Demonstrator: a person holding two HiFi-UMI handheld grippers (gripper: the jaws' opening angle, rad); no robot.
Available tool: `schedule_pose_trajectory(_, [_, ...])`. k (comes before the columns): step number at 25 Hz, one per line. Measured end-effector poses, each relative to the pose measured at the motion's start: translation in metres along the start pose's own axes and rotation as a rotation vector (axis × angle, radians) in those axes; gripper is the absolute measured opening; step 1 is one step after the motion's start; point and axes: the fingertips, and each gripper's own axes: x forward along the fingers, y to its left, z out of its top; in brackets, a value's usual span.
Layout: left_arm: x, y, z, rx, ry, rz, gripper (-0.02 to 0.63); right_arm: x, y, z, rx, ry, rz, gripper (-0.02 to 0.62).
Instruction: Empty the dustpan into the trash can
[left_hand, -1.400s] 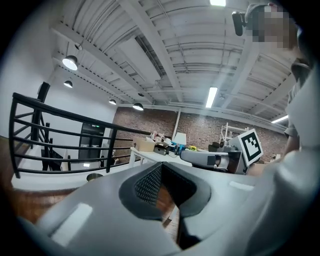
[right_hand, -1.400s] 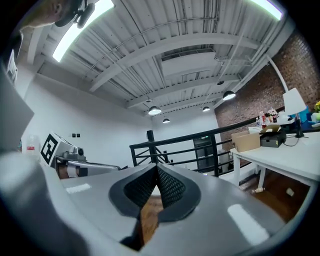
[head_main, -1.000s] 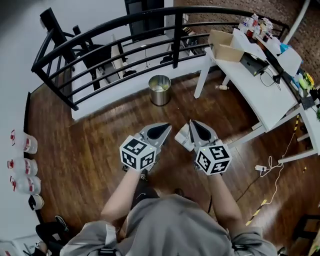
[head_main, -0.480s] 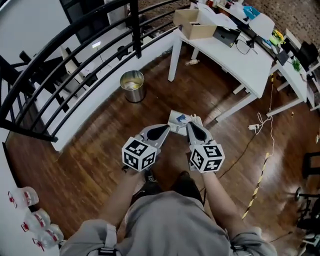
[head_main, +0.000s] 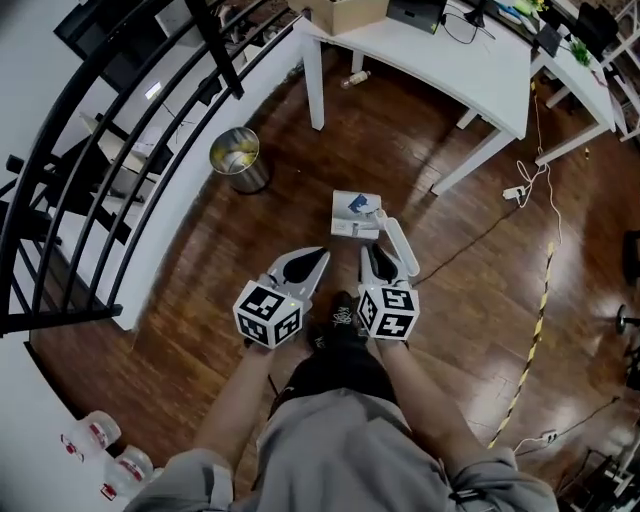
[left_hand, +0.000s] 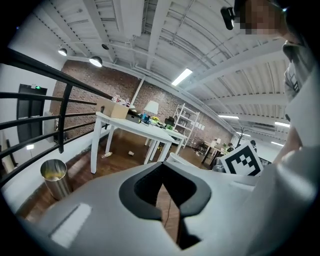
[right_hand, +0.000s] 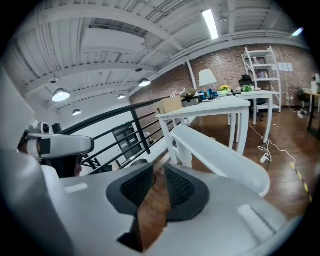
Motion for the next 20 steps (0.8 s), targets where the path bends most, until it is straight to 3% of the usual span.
schedule_pose_trajectory(4, [0.011,0.013,-0.013,-0.015,0.039,-0.015,0.006,0.026,-0.023,-0.011,0.032,0.000,-0.140,0.141])
schedule_pose_trajectory(8, [0.020,0.014,-0.016,-0.020,0.057,-0.045,0.006,0.040,-0.049,-0.008,0.068,-0.014,-0.234,0.202])
schedule_pose_trajectory(20, [0.022,0.030,-0.015,-0.059,0.068,-0.027,0.006,0.082,-0.081,0.034,0.073,-0.099,-0.343,0.222])
